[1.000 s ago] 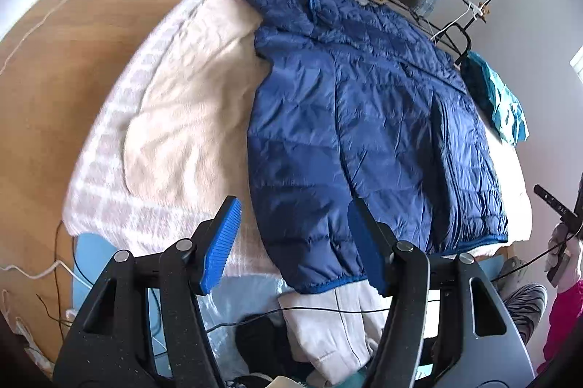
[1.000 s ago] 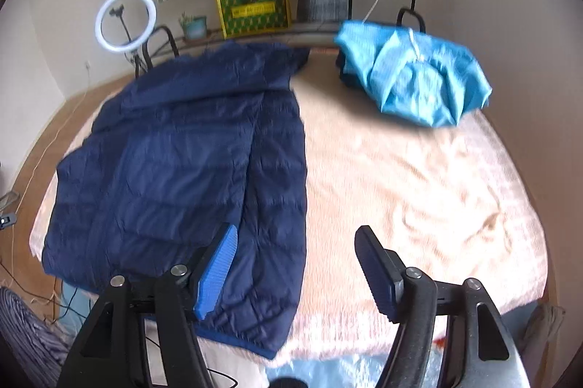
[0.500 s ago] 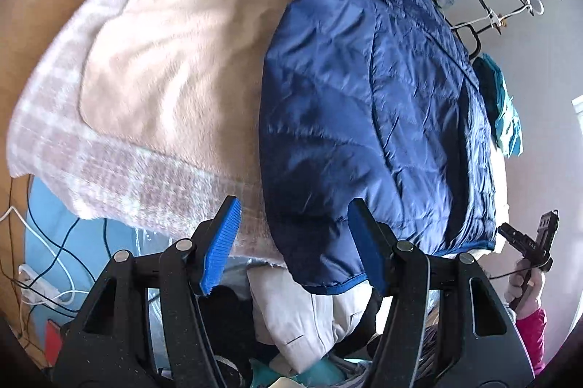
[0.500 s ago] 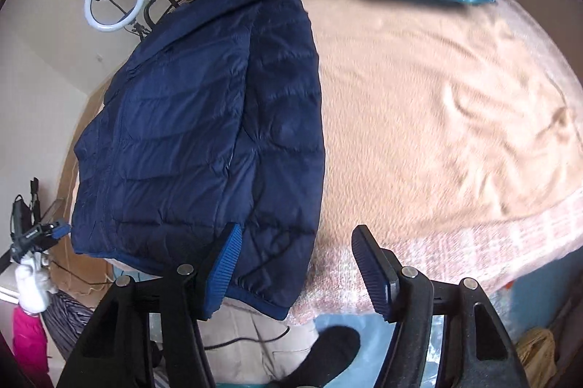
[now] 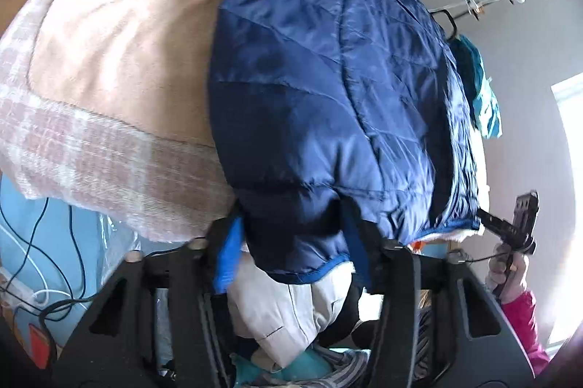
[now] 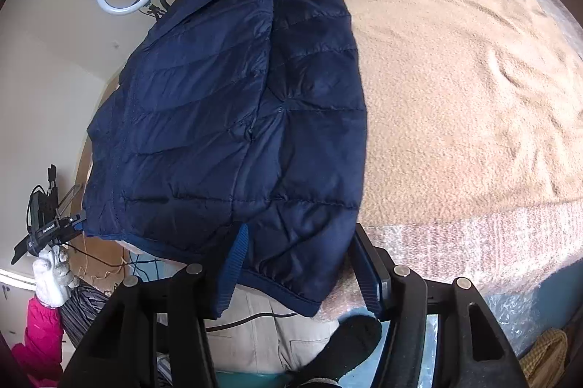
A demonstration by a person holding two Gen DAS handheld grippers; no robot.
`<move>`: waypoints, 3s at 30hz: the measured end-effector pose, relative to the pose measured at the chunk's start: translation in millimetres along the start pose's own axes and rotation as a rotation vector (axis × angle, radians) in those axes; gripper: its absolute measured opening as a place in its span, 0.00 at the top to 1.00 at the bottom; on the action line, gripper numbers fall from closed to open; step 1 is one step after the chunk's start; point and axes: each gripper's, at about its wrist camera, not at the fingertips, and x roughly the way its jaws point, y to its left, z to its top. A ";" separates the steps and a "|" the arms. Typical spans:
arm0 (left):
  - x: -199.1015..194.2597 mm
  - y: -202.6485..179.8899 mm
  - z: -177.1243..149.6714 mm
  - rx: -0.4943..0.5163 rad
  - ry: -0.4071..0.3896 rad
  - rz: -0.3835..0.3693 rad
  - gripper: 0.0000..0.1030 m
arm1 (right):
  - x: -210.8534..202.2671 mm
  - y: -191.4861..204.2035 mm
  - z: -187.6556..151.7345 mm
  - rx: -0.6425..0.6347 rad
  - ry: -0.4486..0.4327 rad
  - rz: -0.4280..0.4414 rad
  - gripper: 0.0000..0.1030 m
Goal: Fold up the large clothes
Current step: 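Lift the navy jacket hem with both grippers and carry it toward the collar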
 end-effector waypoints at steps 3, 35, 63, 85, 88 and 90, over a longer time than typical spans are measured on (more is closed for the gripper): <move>-0.9 -12.9 -0.4 0.072 -0.018 0.030 0.85 | 3.4 2.8 -1.4 0.001 0.011 0.043 0.70; -18.2 17.3 -15.3 -0.067 -0.046 -0.054 0.45 | -29.6 2.1 -0.4 0.028 -0.058 -0.007 0.97; -99.0 -43.2 29.8 -0.018 -0.256 -0.233 0.93 | -85.7 1.2 14.9 0.109 -0.277 0.283 0.98; -162.4 -92.7 98.7 0.063 -0.412 -0.226 0.94 | -158.6 39.7 73.3 0.078 -0.494 0.338 0.98; -162.9 -97.0 124.9 0.049 -0.430 -0.257 0.94 | -159.4 50.1 98.2 0.058 -0.509 0.312 0.98; -162.9 -101.9 146.2 0.056 -0.446 -0.251 0.94 | -161.6 57.7 115.8 0.045 -0.523 0.293 0.98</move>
